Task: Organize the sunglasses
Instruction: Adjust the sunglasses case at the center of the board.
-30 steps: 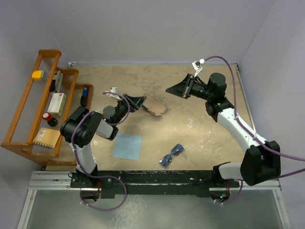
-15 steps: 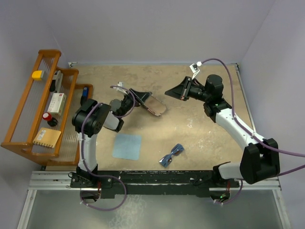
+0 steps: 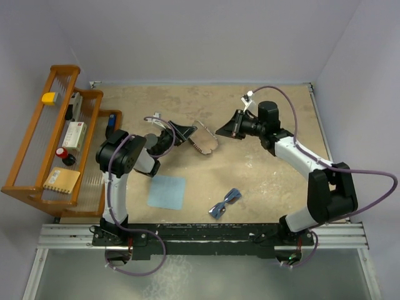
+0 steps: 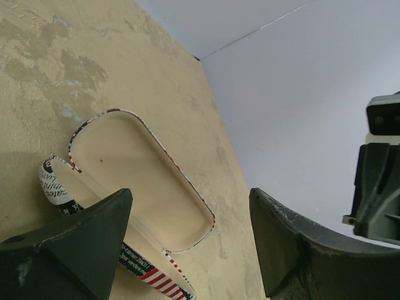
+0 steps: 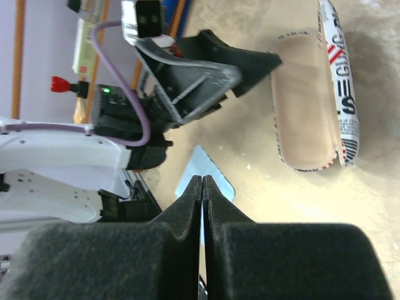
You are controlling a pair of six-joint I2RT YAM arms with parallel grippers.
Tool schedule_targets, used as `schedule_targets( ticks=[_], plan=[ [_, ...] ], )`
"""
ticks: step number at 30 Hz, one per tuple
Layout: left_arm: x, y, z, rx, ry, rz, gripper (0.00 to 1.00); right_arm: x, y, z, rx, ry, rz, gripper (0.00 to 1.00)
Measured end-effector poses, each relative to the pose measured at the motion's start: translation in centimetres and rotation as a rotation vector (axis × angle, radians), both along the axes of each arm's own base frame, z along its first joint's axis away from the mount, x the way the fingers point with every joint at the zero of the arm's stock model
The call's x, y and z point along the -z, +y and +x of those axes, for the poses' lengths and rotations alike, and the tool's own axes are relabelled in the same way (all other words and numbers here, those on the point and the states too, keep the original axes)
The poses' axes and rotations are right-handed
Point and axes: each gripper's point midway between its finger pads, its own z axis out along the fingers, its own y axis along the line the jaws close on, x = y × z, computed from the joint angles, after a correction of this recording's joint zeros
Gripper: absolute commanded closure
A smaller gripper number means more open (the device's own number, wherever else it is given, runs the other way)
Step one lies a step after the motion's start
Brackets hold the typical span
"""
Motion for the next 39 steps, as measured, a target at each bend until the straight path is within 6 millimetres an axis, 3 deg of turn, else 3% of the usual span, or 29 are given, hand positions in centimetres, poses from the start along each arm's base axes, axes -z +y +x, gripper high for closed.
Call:
schedule_targets(
  ticks=[12, 17, 26, 39],
  plan=[
    [-1.3, 0.1, -0.5, 0.008, -0.018, -0.013, 0.27, 6.8, 0.8, -0.6, -0.04, 0.134, -0.16, 1.0],
    [-2.6, 0.4, -0.9, 0.008, -0.039, -0.02, 0.27, 9.4, 0.3, -0.9, -0.032, 0.196, -0.225, 1.0],
    [-4.4, 1.4, -1.9, -0.006, -0.066, -0.029, 0.27, 12.5, -0.5, 0.4, 0.015, 0.264, -0.321, 1.0],
    [-4.4, 2.0, -2.6, -0.007, -0.057, -0.025, 0.27, 16.2, -1.2, 2.3, 0.063, 0.338, -0.417, 1.0]
  ],
)
